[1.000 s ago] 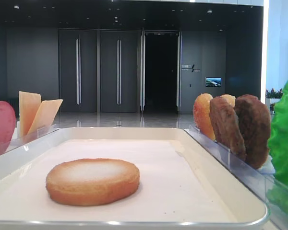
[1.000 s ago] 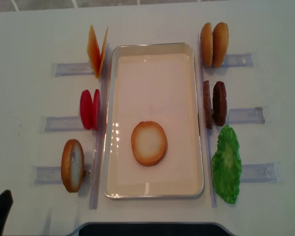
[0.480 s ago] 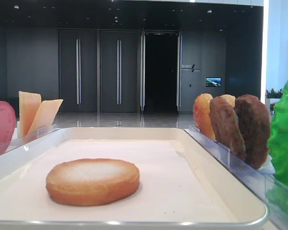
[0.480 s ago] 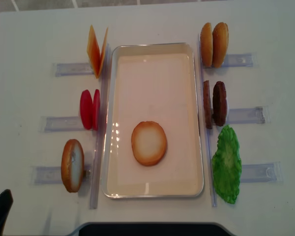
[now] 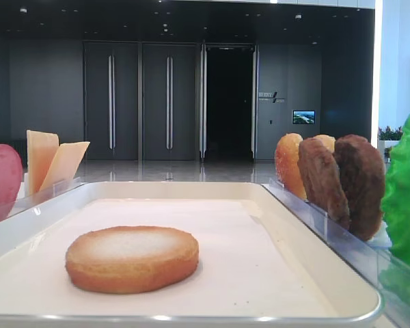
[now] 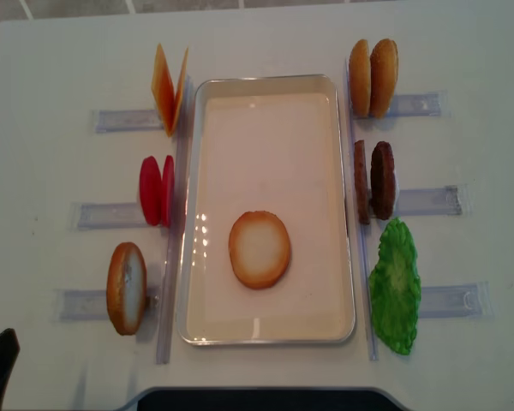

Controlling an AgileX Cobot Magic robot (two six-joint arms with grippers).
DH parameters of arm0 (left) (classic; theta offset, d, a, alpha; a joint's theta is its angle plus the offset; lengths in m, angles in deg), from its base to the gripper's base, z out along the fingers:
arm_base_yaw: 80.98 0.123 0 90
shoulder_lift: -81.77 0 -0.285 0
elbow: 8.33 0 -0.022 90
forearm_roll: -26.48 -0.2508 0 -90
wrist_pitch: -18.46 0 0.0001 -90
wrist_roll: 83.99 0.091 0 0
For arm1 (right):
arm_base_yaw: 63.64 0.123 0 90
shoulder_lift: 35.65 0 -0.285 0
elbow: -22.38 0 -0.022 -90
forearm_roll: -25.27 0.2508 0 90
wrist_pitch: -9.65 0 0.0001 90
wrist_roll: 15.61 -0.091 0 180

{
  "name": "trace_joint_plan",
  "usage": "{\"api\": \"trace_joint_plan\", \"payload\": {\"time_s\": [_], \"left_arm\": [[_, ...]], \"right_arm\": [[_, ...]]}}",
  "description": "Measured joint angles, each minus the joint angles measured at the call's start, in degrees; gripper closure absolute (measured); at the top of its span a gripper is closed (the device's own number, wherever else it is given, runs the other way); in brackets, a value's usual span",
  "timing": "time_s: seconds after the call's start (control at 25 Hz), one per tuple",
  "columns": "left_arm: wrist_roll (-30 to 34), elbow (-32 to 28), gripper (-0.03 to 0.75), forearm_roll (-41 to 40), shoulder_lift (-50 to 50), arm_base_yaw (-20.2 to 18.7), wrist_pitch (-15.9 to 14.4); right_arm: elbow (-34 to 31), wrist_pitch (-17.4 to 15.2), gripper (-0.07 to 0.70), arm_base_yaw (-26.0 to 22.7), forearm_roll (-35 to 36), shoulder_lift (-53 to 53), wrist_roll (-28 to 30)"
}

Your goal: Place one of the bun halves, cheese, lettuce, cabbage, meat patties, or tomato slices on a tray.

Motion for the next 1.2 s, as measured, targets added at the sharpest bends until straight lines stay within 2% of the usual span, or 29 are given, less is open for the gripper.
{"api": "trace_joint_plan", "payload": {"time_s": [1.2], "left_arm": [[0.0, 0.0, 0.121, 0.0, 0.0, 0.0, 0.0]], "right_arm": [[0.0, 0.0, 0.097, 0.0, 0.0, 0.0, 0.0]]}}
